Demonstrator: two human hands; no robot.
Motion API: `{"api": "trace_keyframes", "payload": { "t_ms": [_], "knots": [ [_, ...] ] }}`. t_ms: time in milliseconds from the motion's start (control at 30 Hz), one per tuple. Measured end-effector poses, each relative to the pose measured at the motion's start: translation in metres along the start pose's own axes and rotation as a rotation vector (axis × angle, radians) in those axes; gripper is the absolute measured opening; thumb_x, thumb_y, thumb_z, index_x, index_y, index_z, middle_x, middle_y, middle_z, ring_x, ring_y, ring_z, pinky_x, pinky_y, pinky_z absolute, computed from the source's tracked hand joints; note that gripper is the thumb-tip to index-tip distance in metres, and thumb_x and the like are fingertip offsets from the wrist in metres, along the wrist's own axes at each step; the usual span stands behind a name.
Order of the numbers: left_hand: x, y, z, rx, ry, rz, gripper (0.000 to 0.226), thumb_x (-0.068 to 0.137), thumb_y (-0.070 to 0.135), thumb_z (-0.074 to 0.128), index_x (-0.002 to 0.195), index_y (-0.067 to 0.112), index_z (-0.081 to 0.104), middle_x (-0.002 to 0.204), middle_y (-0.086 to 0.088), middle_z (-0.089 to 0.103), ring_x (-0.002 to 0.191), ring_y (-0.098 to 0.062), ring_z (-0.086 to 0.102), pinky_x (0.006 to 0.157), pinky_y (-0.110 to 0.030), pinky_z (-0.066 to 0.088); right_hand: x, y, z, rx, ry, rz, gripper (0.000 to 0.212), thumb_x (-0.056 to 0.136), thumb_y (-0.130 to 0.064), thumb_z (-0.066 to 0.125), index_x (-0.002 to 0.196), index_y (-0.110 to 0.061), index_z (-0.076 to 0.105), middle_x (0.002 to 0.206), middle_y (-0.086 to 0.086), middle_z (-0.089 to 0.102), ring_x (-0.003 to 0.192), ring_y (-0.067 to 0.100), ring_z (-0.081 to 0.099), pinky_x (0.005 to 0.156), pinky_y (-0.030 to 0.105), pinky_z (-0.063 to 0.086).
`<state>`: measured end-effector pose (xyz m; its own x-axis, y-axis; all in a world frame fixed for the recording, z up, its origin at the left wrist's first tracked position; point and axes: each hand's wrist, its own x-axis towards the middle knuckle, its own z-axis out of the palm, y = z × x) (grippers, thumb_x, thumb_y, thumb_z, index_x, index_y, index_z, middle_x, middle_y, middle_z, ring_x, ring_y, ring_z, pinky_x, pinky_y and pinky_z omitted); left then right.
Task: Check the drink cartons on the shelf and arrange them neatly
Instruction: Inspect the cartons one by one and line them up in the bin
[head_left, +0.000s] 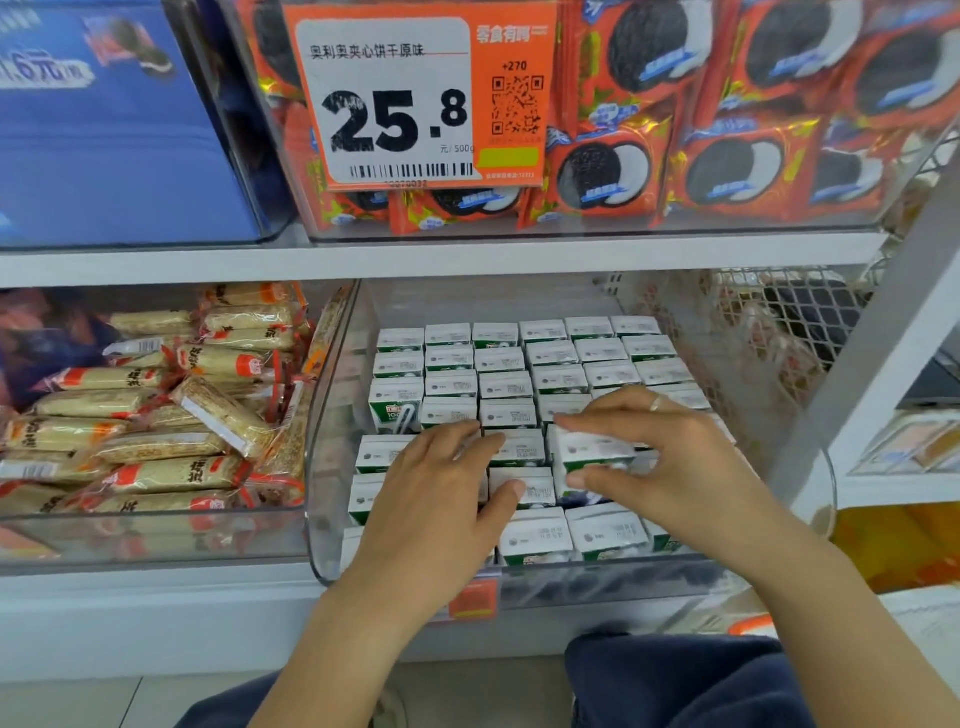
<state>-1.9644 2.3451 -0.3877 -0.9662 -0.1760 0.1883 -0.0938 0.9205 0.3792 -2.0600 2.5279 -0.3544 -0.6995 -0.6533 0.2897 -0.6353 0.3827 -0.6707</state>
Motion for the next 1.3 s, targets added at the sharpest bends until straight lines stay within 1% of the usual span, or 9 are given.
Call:
{"api": "trace_keyframes", "payload": {
  "t_ms": [233,433,533,667,800,900,1000,1133,1300],
  "knots": [
    [0.0,0.0,0.0,0.003,-0.003,-0.001,0.055,0.095,0.054,0.038,0.145,0.033,0.036,0.152,0.011,0.029,0.139,-0.007,0.02,0.113,-0.021,0.011,0.002,0.014,0.003,-0.206,-0.142,0.008,0.039,0.076,-0.027,0.078,0.112,-0.036,0.068,0.1,-0.028,0.052,0.087,-0.01,0.049,0.08,0.004,0.035],
    [-0.001,0.0,0.0,0.001,-0.004,0.0,0.055,0.095,0.054,0.037,0.145,0.033,0.035,0.153,0.011,0.028,0.14,-0.006,0.018,0.113,-0.021,0.01,0.001,0.015,-0.005,-0.128,-0.135,0.036,0.017,0.076,-0.025,0.077,0.088,-0.037,0.074,0.093,-0.022,0.065,0.089,-0.004,0.059,0.083,0.01,0.043],
    [-0.001,0.001,0.0,0.003,-0.002,0.002,0.055,0.095,0.054,0.037,0.146,0.033,0.034,0.153,0.012,0.027,0.14,-0.006,0.017,0.113,-0.021,0.01,-0.004,0.015,-0.014,-0.045,-0.316,0.095,0.017,0.066,-0.043,0.08,0.078,-0.049,0.069,0.109,-0.031,0.055,0.106,-0.014,0.048,0.087,0.002,0.032],
    [-0.001,0.001,0.0,0.01,0.005,0.002,0.055,0.095,0.053,0.037,0.146,0.032,0.035,0.153,0.01,0.028,0.14,-0.007,0.018,0.113,-0.022,0.01,-0.006,0.015,-0.009,-0.222,-0.437,0.077,0.028,0.067,-0.046,0.078,0.085,-0.056,0.058,0.121,-0.035,0.037,0.109,-0.012,0.035,0.085,-0.006,0.017],
    [-0.001,0.001,0.0,0.02,0.006,0.002,0.055,0.095,0.054,0.035,0.146,0.032,0.034,0.153,0.011,0.027,0.139,-0.007,0.017,0.112,-0.02,0.008,-0.003,0.012,-0.006,-0.312,-0.451,0.055,0.029,0.068,-0.053,0.075,0.091,-0.054,0.058,0.121,-0.03,0.033,0.111,-0.008,0.031,0.09,0.012,0.026],
    [-0.001,0.001,0.001,0.03,0.011,0.004,0.055,0.095,0.055,0.035,0.146,0.033,0.034,0.153,0.012,0.027,0.138,-0.006,0.018,0.112,-0.019,0.009,-0.003,0.012,-0.004,-0.307,-0.434,0.052,0.031,0.064,-0.057,0.074,0.091,-0.047,0.063,0.118,-0.029,0.036,0.11,-0.006,0.035,0.093,0.019,0.032],
    [-0.001,0.001,0.001,0.027,0.014,0.004,0.055,0.095,0.054,0.037,0.145,0.033,0.035,0.152,0.012,0.028,0.138,-0.006,0.019,0.112,-0.019,0.009,-0.003,0.011,-0.004,-0.221,-0.4,0.062,0.022,0.063,-0.052,0.075,0.078,-0.046,0.06,0.114,-0.038,0.037,0.11,-0.011,0.039,0.091,0.01,0.03],
    [-0.001,0.001,0.001,0.021,0.022,0.003,0.055,0.095,0.054,0.037,0.145,0.032,0.036,0.152,0.011,0.029,0.139,-0.007,0.02,0.112,-0.02,0.011,-0.003,0.007,-0.01,-0.022,-0.218,0.087,0.017,0.061,-0.041,0.074,0.076,-0.036,0.067,0.111,-0.03,0.053,0.107,-0.011,0.05,0.088,0.011,0.037],
    [-0.001,0.0,0.001,0.023,0.021,0.01,0.055,0.094,0.055,0.036,0.145,0.033,0.035,0.152,0.012,0.029,0.138,-0.007,0.02,0.112,-0.02,0.011,-0.002,-0.004,-0.015,0.291,0.032,0.15,0.011,0.067,-0.03,0.075,0.076,-0.033,0.068,0.077,-0.01,0.07,0.065,0.003,0.063,0.056,0.015,0.048]
  ]
}}
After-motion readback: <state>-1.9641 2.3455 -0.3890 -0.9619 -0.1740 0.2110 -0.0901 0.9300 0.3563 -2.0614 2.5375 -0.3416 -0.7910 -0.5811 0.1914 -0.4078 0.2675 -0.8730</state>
